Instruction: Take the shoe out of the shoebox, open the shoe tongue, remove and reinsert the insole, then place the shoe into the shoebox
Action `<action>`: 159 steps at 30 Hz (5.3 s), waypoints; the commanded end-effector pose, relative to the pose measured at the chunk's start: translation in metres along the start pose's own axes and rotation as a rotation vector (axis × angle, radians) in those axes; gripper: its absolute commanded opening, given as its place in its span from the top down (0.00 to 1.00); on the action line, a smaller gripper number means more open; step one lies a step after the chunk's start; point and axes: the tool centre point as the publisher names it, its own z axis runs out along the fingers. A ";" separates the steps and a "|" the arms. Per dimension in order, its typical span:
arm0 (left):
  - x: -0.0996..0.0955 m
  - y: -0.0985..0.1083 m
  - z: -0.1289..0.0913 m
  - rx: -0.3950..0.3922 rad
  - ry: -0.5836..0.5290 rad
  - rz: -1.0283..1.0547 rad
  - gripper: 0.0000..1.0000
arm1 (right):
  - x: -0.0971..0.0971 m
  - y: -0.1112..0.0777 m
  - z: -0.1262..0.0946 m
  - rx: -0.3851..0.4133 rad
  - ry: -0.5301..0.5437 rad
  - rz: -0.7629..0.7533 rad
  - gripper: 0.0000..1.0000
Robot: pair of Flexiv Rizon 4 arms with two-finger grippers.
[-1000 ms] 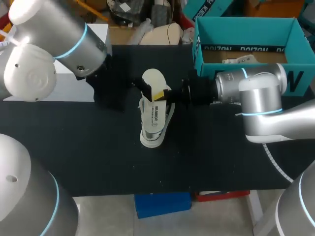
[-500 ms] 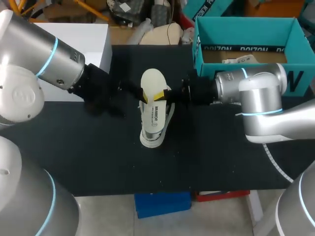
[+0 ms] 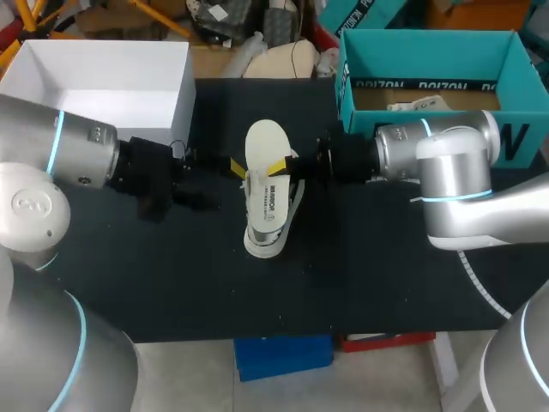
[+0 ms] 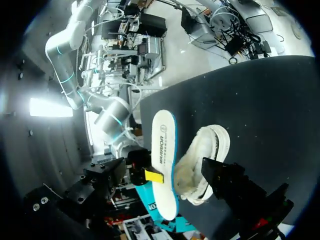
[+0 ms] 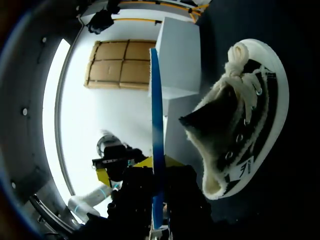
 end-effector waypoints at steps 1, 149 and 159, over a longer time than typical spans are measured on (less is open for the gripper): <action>0.005 -0.008 -0.002 -0.036 -0.199 0.005 0.00 | 0.001 0.000 0.000 0.000 -0.004 0.001 1.00; 0.009 -0.092 0.016 0.421 0.083 -0.308 1.00 | 0.024 -0.155 -0.151 -0.338 -0.490 -0.130 0.00; 0.019 -0.095 0.003 0.470 0.239 -0.251 1.00 | 0.024 -0.155 -0.151 -0.338 -0.490 -0.130 0.00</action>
